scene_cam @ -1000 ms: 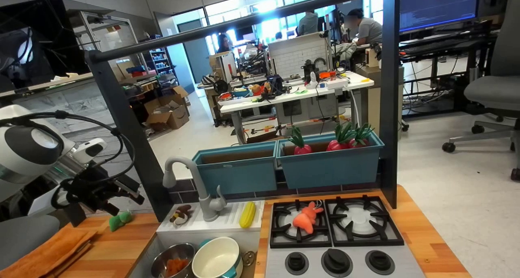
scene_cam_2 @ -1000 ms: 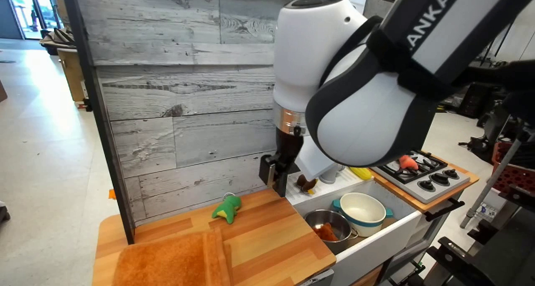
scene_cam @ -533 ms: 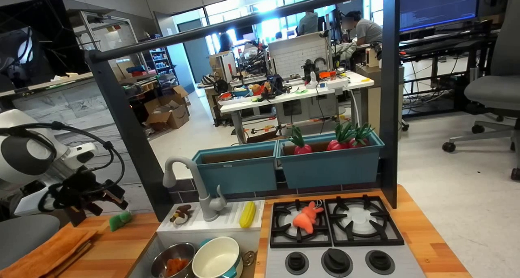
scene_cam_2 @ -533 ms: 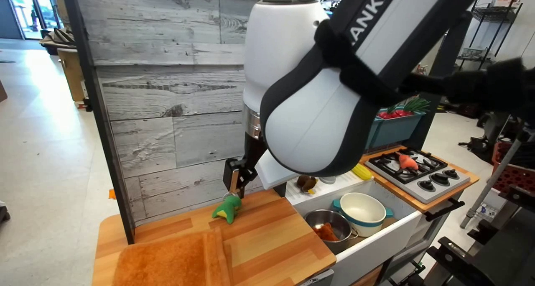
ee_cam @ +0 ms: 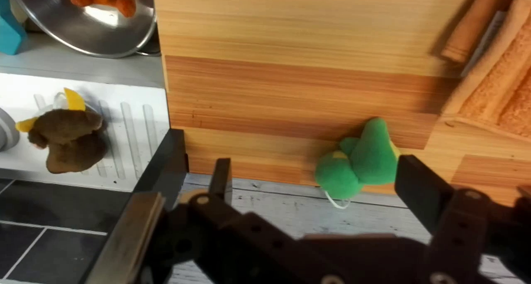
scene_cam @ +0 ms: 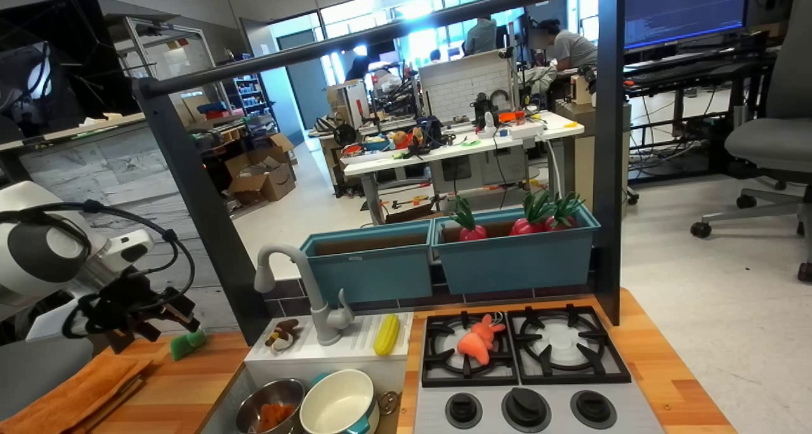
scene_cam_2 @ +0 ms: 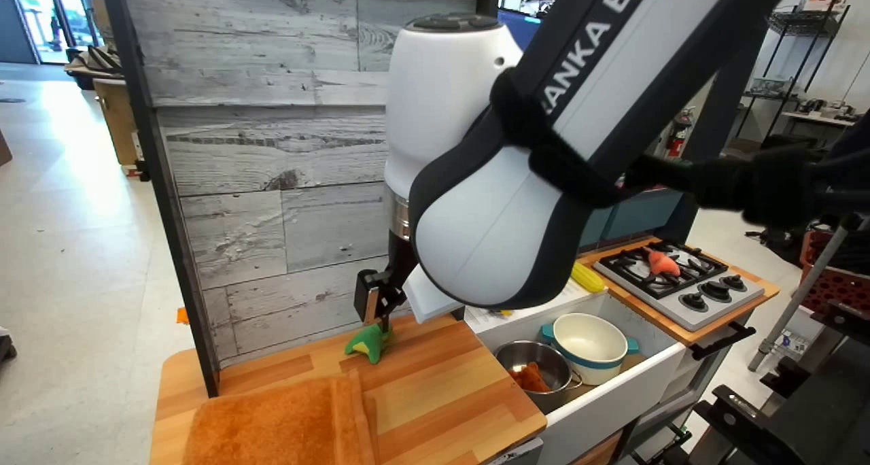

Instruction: Put the plush toys in the the pots in the sing and use the towel to wipe the surface

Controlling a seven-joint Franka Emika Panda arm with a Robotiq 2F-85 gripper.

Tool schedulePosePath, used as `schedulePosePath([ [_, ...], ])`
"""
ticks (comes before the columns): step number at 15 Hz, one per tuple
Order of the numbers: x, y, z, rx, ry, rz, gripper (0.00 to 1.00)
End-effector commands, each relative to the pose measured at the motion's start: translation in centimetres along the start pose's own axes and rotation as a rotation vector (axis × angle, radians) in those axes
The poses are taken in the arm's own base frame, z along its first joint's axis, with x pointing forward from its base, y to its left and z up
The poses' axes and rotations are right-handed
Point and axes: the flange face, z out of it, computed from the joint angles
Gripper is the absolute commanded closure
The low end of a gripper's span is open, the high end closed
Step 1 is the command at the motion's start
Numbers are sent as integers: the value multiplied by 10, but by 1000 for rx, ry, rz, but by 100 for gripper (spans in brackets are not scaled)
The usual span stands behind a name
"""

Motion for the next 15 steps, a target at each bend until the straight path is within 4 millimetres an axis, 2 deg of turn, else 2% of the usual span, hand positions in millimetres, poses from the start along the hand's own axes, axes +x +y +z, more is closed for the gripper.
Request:
schedulePosePath([
  [1,13,-28,19,-12,28,15,0],
  [4,17,-48,35,-37,45,-1,0],
  [5,17,-53,40,-43,43,-2,11],
  [6,17,-57,46,-47,33,-1,26],
  [11,15,-53,71,-88,-12,5,66],
  [13,14,-52,68,-80,-33,-5,79],
  [15,11,-47,55,-70,-54,-32,95],
])
